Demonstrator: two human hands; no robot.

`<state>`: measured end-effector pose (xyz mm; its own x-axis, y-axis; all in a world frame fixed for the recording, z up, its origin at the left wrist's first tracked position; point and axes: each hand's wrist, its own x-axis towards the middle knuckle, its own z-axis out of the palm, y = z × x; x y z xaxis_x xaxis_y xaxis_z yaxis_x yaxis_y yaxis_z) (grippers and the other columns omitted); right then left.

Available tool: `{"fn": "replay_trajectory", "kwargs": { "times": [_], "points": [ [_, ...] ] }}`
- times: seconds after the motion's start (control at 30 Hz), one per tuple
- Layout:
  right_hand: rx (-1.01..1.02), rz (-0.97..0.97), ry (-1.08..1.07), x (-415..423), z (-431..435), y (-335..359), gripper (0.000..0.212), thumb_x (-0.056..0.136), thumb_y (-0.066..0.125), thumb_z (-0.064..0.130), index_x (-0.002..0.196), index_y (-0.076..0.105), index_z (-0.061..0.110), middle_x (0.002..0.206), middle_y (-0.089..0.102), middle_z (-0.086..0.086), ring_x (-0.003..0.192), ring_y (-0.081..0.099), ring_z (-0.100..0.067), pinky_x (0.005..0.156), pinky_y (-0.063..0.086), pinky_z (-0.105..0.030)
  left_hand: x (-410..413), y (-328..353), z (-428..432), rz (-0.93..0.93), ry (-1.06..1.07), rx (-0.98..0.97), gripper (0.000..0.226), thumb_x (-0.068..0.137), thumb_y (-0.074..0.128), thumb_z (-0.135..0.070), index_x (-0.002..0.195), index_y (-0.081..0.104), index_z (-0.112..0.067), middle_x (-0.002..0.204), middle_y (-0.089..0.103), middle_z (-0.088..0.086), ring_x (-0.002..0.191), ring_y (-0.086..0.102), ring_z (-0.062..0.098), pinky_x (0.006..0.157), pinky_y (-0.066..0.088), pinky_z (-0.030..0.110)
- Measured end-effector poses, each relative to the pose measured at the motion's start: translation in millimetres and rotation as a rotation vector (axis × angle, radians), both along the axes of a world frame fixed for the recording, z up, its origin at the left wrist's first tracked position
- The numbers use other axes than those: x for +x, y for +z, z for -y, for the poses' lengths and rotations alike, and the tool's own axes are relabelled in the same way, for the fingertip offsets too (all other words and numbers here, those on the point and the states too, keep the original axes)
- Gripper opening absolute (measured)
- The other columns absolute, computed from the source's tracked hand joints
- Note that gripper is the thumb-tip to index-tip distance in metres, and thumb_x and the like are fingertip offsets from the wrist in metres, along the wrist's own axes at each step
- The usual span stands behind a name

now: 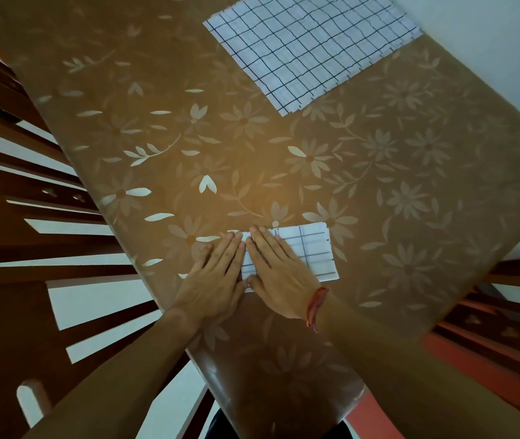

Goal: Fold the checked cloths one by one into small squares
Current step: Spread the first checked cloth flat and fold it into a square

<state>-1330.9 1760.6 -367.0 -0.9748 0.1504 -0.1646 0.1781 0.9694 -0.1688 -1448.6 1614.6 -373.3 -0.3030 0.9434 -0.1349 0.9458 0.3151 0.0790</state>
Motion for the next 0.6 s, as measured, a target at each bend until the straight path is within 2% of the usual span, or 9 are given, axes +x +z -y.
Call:
{"fn": "replay_trajectory", "kwargs": {
  "times": [0.13, 0.3, 0.43, 0.6],
  "points": [
    [-0.001, 0.037, -0.028, 4.4, -0.4, -0.7, 0.067, 0.100, 0.026, 0.046, 0.152, 0.019, 0.005, 0.160, 0.008, -0.019, 0.149, 0.003, -0.029, 0.120, 0.014, -0.045, -2.6, 0.6, -2.4, 0.021, -0.015, -0.036, 0.068, 0.099, 0.038, -0.043, 0.150, 0.026, 0.000, 0.159, 0.019, 0.017, 0.149, 0.012, 0.027, 0.116, 0.024, 0.050],
    [-0.014, 0.051, -0.062, 15.2, -6.8, -0.9, 0.076, 0.098, 0.022, 0.059, 0.152, 0.018, 0.005, 0.160, 0.005, -0.019, 0.149, 0.000, -0.028, 0.121, 0.012, -0.045, -0.7, 2.4, -6.9, 0.030, -0.032, -0.034, 0.066, 0.097, 0.030, -0.040, 0.148, 0.030, 0.002, 0.157, 0.023, 0.019, 0.148, 0.017, 0.029, 0.116, 0.024, 0.051],
    [-0.004, 0.068, -0.075, 25.9, -20.2, -1.5, 0.079, 0.097, 0.021, 0.061, 0.152, 0.017, 0.004, 0.160, 0.002, -0.018, 0.149, 0.000, -0.027, 0.121, 0.012, -0.046, -0.5, 4.9, -7.5, 0.001, -0.047, -0.030, 0.068, 0.094, 0.038, -0.038, 0.148, 0.028, 0.002, 0.158, 0.020, 0.019, 0.148, 0.015, 0.029, 0.117, 0.017, 0.047],
    [0.039, 0.133, -0.113, 56.9, -46.7, 1.9, 0.080, 0.098, 0.021, 0.061, 0.153, 0.009, 0.004, 0.160, 0.000, -0.017, 0.149, -0.004, -0.027, 0.121, 0.009, -0.048, 0.8, 7.5, -8.9, -0.011, -0.044, -0.043, 0.068, 0.094, 0.038, -0.038, 0.148, 0.029, 0.003, 0.157, 0.023, 0.019, 0.147, 0.018, 0.029, 0.117, 0.013, 0.044]
  ]
}}
